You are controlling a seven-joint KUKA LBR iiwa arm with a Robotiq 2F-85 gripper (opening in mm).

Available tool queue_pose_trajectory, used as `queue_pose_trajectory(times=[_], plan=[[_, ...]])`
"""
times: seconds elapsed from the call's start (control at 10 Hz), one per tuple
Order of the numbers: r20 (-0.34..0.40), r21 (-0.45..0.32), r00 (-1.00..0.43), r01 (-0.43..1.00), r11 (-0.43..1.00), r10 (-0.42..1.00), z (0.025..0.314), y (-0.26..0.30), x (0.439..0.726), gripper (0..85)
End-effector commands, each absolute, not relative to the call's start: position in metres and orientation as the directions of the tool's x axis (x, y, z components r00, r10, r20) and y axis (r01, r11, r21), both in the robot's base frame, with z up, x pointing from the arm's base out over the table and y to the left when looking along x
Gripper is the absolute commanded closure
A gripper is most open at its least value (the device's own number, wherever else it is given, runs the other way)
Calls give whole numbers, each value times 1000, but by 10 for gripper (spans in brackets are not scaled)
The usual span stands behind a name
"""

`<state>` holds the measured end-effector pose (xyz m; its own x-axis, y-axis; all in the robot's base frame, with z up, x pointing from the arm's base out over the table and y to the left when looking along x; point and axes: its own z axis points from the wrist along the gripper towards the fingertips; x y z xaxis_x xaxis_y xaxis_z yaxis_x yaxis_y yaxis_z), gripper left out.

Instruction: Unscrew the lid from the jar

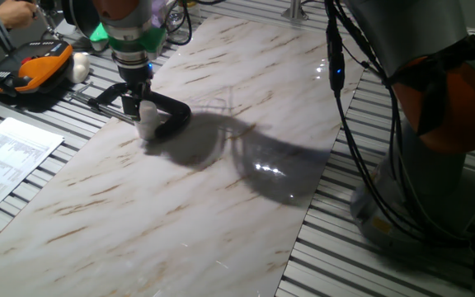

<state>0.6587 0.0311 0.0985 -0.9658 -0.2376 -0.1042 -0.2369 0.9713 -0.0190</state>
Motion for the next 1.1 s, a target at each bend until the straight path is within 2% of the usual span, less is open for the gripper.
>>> queue_pose_trajectory(times=[0.0,0.1,0.2,0.3,0.4,0.6,0.8,0.9,1.0], plan=[[-88,-19,-900,430,903,427,99,31,659,0],[-68,-20,-796,604,797,601,101,30,660,170],[-79,-49,-663,748,661,744,107,28,661,170],[-93,-76,-575,818,570,813,113,27,660,170],[-109,-93,-477,878,469,872,117,27,660,0],[-122,-102,-277,959,265,953,118,27,661,0],[-68,-65,-14,998,10,998,115,26,661,0],[-48,-56,142,988,-144,989,115,26,661,170],[-36,-52,297,953,-299,954,115,25,661,170]])
